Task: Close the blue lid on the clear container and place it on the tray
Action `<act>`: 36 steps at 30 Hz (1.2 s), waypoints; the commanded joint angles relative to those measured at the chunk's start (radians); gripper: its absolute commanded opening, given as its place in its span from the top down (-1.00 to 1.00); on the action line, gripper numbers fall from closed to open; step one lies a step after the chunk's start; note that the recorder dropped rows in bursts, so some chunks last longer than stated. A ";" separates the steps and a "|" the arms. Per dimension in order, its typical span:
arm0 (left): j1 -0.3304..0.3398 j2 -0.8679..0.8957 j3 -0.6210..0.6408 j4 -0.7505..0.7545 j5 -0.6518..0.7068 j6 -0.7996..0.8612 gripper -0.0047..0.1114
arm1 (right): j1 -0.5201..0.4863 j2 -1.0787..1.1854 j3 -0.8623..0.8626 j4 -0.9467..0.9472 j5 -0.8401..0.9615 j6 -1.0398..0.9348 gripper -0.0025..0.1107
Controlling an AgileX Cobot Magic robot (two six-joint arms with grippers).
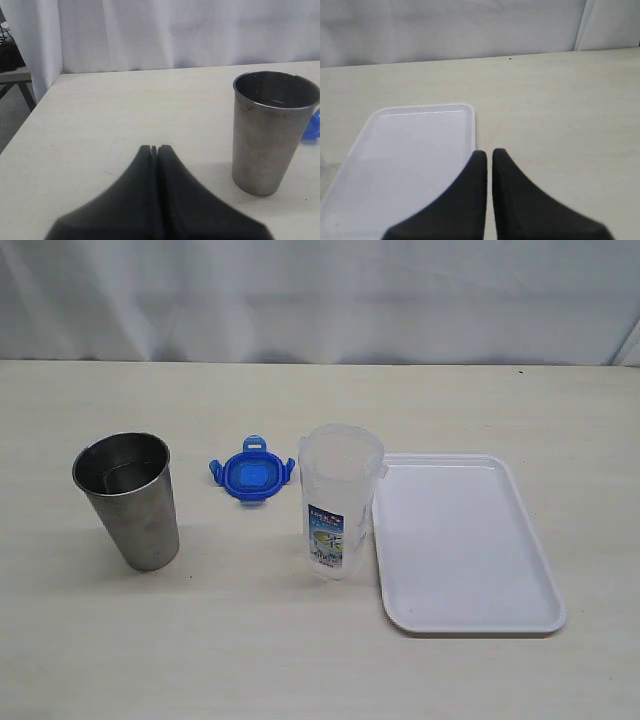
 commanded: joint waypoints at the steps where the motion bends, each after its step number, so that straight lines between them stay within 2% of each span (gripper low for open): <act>1: 0.001 -0.003 0.004 0.033 -0.020 -0.003 0.92 | 0.001 -0.004 0.002 -0.001 -0.003 -0.001 0.88; 6: 0.001 -0.003 0.004 0.033 -0.097 -0.003 0.92 | 0.001 -0.004 0.002 -0.001 -0.003 -0.001 0.88; 14: 0.001 -0.003 0.004 -0.030 -0.320 -0.006 0.92 | 0.001 -0.004 0.002 -0.001 -0.003 -0.001 0.88; 20: 0.001 -0.003 0.004 -0.029 -0.609 -0.016 0.92 | 0.001 -0.004 0.002 -0.001 -0.003 -0.001 0.88; 26: 0.001 -0.003 0.004 -0.027 -0.840 -0.285 0.92 | 0.001 -0.004 0.002 -0.001 -0.003 -0.001 0.88; 29: 0.001 -0.003 0.004 0.014 -0.925 -0.355 0.92 | 0.001 -0.004 0.002 -0.001 -0.003 -0.001 0.88; 31: 0.001 0.025 -0.012 0.071 -0.934 -0.380 0.92 | 0.001 -0.004 0.002 -0.001 -0.003 -0.001 0.88; 36: 0.001 0.233 -0.082 0.243 -0.939 -0.448 0.88 | 0.001 -0.004 0.002 -0.001 -0.003 -0.001 0.88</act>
